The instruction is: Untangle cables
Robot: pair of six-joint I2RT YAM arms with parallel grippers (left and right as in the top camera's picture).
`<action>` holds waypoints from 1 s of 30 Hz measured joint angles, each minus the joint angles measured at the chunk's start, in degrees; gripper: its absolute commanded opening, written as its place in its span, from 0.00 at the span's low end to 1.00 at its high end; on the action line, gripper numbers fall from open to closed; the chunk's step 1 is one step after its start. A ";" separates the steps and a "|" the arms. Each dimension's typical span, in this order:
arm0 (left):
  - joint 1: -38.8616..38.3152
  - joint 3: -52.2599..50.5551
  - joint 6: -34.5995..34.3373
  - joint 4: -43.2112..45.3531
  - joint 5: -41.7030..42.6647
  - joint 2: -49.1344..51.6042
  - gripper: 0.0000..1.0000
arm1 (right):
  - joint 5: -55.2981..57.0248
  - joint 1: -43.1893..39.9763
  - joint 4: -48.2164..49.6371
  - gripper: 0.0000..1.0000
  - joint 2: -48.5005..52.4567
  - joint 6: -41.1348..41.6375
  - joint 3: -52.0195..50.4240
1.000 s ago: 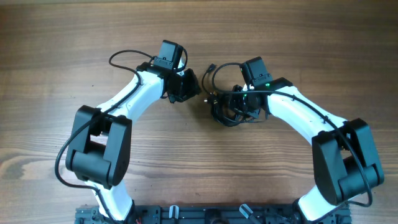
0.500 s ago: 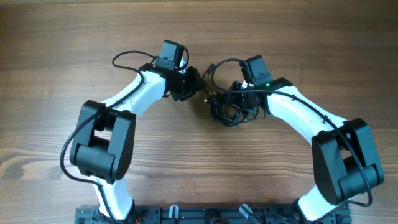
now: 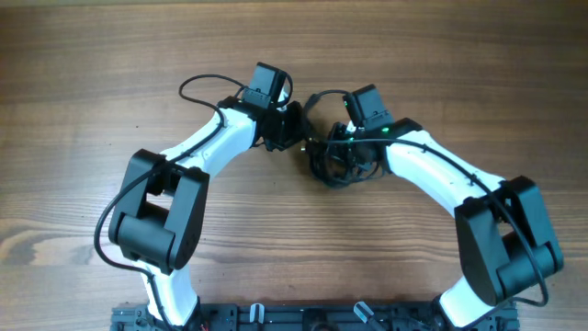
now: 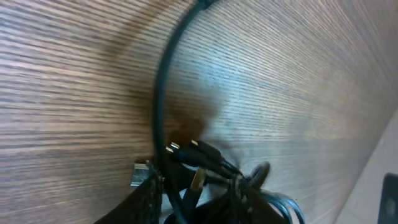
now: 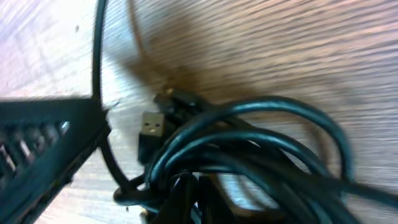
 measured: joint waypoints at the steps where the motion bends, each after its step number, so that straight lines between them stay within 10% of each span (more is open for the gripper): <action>1: 0.00 0.00 0.09 -0.13 -0.20 0.00 0.34 | 0.02 0.42 0.04 0.08 0.00 -0.15 0.00; 30: 0.00 0.00 -1.38 -4.81 -4.61 0.00 0.28 | 1.05 1.92 0.44 0.09 0.00 -0.09 0.00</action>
